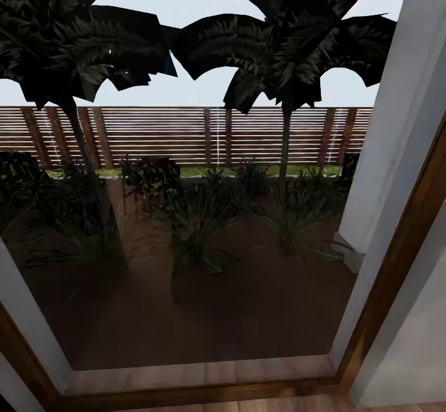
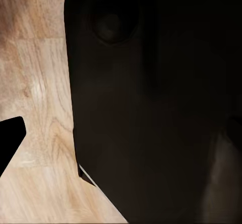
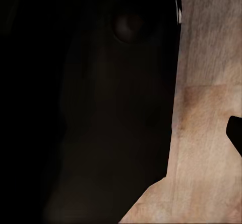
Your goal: In the kitchen, take the popcorn bag from the countertop, put it into the microwave, and heat it until the popcorn is cooked so the cooked popcorn ends up inside the bag.
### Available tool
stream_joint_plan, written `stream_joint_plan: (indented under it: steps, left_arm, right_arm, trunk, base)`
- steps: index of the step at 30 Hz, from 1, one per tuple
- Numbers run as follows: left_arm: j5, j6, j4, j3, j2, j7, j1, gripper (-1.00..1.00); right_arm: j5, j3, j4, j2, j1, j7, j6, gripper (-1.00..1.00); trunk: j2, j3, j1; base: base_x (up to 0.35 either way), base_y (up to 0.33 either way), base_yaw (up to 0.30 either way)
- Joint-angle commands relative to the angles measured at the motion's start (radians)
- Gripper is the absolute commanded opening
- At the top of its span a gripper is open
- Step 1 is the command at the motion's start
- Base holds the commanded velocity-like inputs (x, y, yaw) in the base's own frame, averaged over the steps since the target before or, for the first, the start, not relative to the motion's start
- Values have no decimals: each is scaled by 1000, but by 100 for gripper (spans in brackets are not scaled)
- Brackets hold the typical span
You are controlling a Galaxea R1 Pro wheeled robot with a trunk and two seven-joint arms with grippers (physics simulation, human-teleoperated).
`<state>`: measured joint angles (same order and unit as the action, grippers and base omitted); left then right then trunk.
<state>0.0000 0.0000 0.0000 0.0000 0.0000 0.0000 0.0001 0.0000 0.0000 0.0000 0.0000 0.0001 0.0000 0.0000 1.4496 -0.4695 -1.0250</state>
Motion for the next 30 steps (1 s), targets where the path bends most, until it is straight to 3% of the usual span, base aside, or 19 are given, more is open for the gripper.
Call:
stream_joint_plan:
  steps: [1,12,24,30]
  left_arm:
    - [-3,-3,-6,2,5,3,0,100]
    - [5,-3,-20,5,3,1,0,100]
    - [5,-3,-20,5,3,2,0,100]
    - [5,-3,-20,5,3,2,0,100]
  right_arm:
    - [-6,-5,5,4,5,-6,6,100]
    - [7,8,2,3,5,3,-5,100]
    - [-4,3,2,1,5,2,-24,100]
    - [-9,0,2,6,5,2,-39,100]
  trunk:
    - [0,0,0]
    - [0,0,0]
    - [0,0,0]
    - [0,0,0]
  base:
    - [0,0,0]
    - [0,0,0]
    - [0,0,-1]
    - [0,0,-216]
